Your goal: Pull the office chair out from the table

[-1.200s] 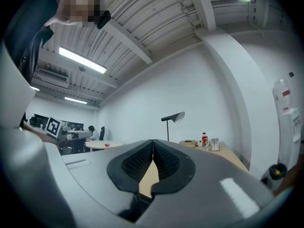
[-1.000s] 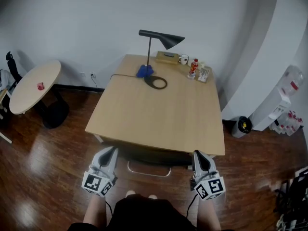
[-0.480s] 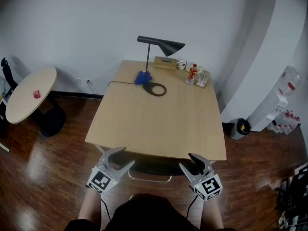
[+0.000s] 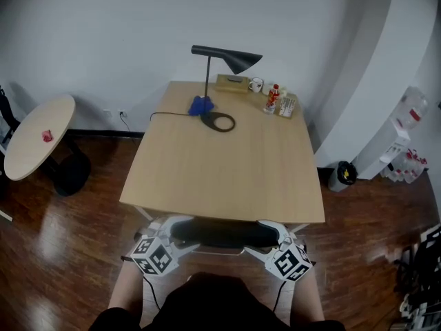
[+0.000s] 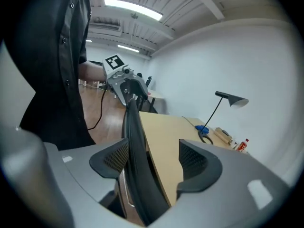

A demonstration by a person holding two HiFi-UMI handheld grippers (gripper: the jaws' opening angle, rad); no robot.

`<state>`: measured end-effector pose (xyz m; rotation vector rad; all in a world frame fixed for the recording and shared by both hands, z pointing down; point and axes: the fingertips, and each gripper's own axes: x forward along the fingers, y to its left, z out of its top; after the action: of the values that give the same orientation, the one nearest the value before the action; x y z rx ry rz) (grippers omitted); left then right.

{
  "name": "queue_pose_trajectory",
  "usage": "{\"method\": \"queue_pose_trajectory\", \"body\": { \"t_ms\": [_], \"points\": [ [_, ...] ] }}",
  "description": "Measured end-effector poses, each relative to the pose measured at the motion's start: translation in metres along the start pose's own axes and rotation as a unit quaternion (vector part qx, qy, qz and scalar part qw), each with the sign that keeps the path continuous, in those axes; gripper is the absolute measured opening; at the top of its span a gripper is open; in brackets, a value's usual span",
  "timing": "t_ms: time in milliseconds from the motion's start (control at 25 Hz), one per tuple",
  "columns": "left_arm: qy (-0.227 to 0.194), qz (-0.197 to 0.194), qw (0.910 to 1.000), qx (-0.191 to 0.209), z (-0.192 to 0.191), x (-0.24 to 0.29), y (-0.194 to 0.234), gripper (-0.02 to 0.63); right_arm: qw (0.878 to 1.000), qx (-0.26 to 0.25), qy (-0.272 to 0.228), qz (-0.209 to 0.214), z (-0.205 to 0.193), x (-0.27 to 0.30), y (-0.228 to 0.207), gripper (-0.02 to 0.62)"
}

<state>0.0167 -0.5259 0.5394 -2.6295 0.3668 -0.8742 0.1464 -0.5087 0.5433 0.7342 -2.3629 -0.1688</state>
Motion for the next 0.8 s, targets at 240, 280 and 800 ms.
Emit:
{"method": "queue_pose_trajectory", "body": {
  "t_ms": [240, 280, 800],
  "points": [
    [0.051, -0.062, 0.9965, 0.024, -0.015, 0.009, -0.021, 0.291, 0.997, -0.024, 0.045, 0.056, -0.009, 0.009, 0.02, 0.36],
    [0.062, -0.067, 0.9953, 0.03, -0.02, 0.012, -0.024, 0.291, 0.996, -0.032, 0.058, 0.061, -0.015, 0.012, 0.023, 0.362],
    [0.198, -0.079, 0.9703, 0.114, -0.074, 0.037, -0.037, 0.285, 0.971, -0.113, 0.188, 0.096, -0.067, 0.03, 0.034, 0.228]
  ]
}}
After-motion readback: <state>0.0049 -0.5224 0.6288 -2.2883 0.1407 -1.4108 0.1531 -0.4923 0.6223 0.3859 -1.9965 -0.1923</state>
